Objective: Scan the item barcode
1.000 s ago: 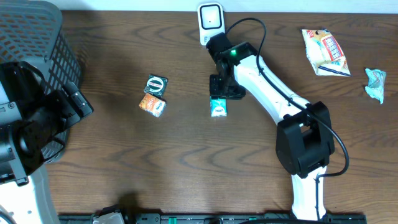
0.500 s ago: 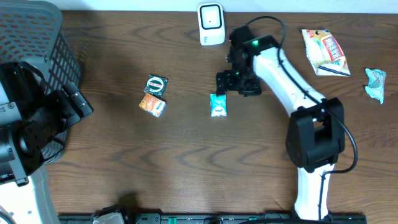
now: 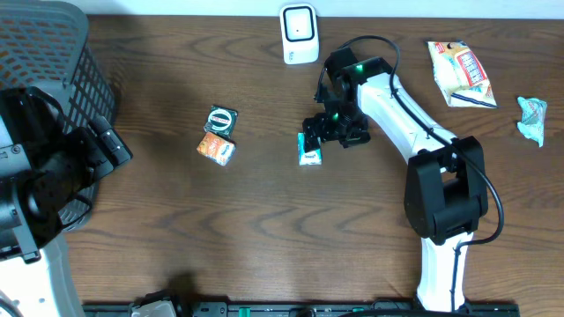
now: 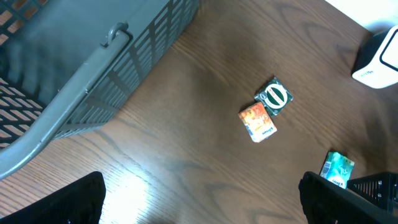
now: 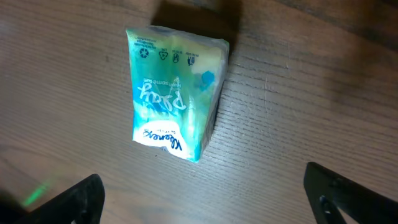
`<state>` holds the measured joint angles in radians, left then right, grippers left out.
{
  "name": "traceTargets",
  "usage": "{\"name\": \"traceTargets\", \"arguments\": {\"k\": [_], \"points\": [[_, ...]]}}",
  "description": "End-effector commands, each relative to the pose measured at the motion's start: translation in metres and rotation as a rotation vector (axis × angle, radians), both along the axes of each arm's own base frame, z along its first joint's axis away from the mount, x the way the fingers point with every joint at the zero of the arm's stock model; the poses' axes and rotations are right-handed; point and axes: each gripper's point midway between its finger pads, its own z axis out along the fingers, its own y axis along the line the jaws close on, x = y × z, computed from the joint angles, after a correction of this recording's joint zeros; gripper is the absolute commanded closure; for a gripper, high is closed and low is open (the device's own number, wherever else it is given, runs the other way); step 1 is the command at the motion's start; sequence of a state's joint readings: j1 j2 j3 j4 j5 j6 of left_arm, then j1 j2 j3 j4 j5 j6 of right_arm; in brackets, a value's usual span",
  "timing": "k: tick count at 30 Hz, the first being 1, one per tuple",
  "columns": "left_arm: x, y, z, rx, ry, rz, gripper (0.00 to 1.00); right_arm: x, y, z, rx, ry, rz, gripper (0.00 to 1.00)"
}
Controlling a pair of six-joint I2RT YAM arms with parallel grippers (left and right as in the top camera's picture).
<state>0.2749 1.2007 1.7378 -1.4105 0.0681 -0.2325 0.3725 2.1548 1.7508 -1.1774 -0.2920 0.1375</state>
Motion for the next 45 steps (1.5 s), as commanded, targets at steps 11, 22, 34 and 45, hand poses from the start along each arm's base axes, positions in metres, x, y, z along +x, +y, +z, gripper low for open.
{"name": "traceTargets", "arguments": {"k": [11, 22, 34, 45], "points": [[-0.001, 0.003, -0.003, 0.003, 0.013, 0.012, 0.02, 0.012, -0.016, 0.011, 0.088, 0.005, -0.075, 0.01], [-0.001, 0.003, -0.003, 0.003, 0.013, 0.012, 0.02, 0.013, -0.009, 0.02, 0.266, 0.021, -0.035, 0.13], [-0.001, 0.003, -0.003, 0.003, 0.013, 0.012, 0.02, 0.006, 0.013, -0.026, 0.204, 0.006, -0.115, 0.41], [-0.001, 0.003, -0.003, 0.003, 0.013, 0.012, 0.02, 0.002, 0.012, -0.039, 0.204, 0.013, -0.135, 0.83]]}}
